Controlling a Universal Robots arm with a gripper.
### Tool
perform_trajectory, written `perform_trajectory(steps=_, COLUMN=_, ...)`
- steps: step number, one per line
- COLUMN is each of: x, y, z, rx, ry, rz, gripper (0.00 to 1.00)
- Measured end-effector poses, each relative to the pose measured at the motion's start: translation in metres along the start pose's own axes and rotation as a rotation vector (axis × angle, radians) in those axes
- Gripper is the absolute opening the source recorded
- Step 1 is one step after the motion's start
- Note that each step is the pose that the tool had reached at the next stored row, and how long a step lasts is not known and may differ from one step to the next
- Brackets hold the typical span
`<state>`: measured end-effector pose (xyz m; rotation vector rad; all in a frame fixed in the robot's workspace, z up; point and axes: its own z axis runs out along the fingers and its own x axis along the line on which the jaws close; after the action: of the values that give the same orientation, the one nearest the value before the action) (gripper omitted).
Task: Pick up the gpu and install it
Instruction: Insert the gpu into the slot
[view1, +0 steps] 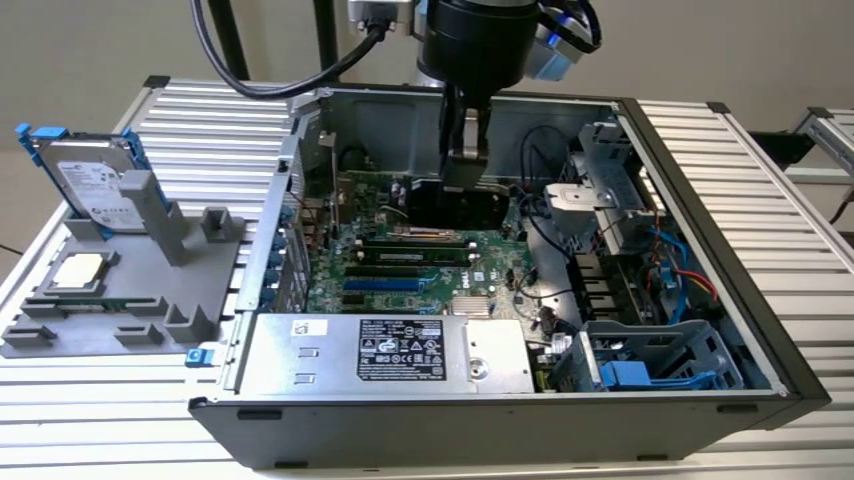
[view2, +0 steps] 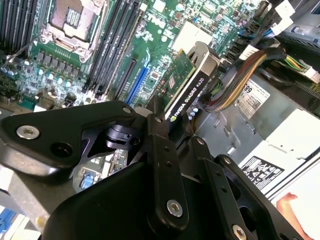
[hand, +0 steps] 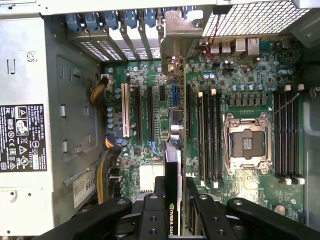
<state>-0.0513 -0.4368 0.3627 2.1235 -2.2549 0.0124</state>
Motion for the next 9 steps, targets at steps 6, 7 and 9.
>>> perform_trajectory(steps=6, x=-0.0001, y=0.0000, z=0.0024, rx=0.0001, ry=0.0008, rz=0.000, gripper=0.00)
perform_trajectory(steps=7, x=-0.0001, y=0.0000, z=0.0028, rx=0.0001, ry=0.0011, rz=0.000, gripper=0.00)
perform_trajectory(steps=9, x=-0.0001, y=-0.0001, z=0.0038, rx=0.0001, ry=0.0013, rz=0.000, gripper=0.00)
